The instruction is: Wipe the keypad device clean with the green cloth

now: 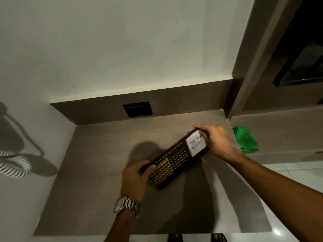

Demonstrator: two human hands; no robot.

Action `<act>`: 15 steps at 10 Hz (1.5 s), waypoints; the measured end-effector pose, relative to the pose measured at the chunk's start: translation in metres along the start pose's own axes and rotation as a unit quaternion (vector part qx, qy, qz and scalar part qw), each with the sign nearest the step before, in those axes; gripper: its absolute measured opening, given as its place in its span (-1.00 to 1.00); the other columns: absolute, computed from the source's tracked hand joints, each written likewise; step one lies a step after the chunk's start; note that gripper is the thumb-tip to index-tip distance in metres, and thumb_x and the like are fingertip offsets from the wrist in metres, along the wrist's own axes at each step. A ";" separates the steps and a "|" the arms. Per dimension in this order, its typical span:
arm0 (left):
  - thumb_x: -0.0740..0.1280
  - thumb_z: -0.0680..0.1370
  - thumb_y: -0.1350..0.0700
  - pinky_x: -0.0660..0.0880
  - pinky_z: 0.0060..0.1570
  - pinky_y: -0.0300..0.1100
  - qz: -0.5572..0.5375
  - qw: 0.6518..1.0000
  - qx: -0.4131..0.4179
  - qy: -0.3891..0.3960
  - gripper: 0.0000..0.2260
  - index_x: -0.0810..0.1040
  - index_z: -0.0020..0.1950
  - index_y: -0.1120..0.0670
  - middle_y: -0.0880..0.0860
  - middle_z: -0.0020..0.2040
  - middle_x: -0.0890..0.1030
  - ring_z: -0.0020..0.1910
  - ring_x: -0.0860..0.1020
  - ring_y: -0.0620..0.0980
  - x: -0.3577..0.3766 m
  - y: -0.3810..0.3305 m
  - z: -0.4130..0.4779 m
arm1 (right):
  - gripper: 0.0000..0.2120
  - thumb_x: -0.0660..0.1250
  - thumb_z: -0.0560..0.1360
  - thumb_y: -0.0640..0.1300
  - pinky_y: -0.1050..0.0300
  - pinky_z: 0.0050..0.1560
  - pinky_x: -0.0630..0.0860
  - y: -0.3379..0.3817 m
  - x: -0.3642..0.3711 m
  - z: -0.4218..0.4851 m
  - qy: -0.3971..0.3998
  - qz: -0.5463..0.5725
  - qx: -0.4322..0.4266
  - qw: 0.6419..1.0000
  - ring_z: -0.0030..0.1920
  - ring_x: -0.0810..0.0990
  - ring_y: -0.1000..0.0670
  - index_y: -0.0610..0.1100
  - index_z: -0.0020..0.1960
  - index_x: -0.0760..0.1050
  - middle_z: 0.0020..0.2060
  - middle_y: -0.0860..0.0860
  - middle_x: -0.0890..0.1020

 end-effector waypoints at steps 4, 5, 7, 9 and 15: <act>0.53 0.39 0.25 0.62 0.03 0.14 -0.086 0.992 -0.070 -0.066 -0.77 0.68 0.02 0.26 0.23 -0.07 0.71 -0.09 0.68 0.14 -0.043 0.041 0.067 | -0.81 0.33 0.56 -0.10 0.01 0.03 0.62 -0.008 0.011 -0.029 -0.098 0.089 0.152 0.980 -0.12 0.67 0.04 -0.13 0.11 0.63 -0.10 -0.02 0.72; 0.51 0.41 0.23 0.62 0.02 0.15 -0.076 0.993 -0.062 -0.071 -0.77 0.67 0.04 0.24 0.23 -0.06 0.71 -0.09 0.68 0.12 -0.048 0.046 0.082 | -0.85 0.35 0.55 -0.11 -0.02 -0.06 0.65 -0.008 0.017 -0.028 -0.106 0.124 0.175 0.971 -0.16 0.68 0.06 -0.12 0.07 0.63 -0.16 -0.01 0.71; 0.49 0.44 0.19 0.62 0.03 0.13 -0.081 0.992 -0.071 -0.061 -0.76 0.67 0.08 0.23 0.25 -0.03 0.71 -0.08 0.69 0.14 -0.048 0.054 0.106 | -0.82 0.33 0.56 -0.12 -0.05 -0.08 0.65 -0.002 0.025 -0.012 -0.118 0.135 0.199 0.963 -0.08 0.66 0.02 -0.15 0.12 0.59 -0.06 -0.06 0.69; 0.47 0.45 0.17 0.63 0.03 0.09 -0.054 0.994 -0.061 -0.071 -0.76 0.66 0.08 0.22 0.22 -0.02 0.71 -0.08 0.69 0.11 -0.054 0.053 0.112 | -0.84 0.33 0.57 -0.11 -0.04 -0.07 0.65 0.006 0.026 0.000 -0.118 0.127 0.214 0.961 -0.07 0.67 -0.01 -0.12 0.10 0.59 -0.04 -0.07 0.69; 0.26 0.59 -0.09 0.53 -0.07 -0.07 0.030 0.990 -0.035 -0.130 -0.66 0.55 0.17 0.15 0.09 -0.06 0.64 -0.13 0.58 -0.03 -0.084 0.053 0.081 | -0.61 0.32 0.56 -0.01 0.14 -0.35 0.63 0.012 0.003 -0.054 -0.114 0.238 0.240 0.934 -0.27 0.70 0.03 -0.03 0.37 0.40 -0.10 -0.05 0.67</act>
Point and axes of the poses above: each hand's wrist, its own z-axis towards the middle knuckle, its own x-axis out of the palm, y = z × x, the point moved 8 cm from there along z, towards the middle knuckle
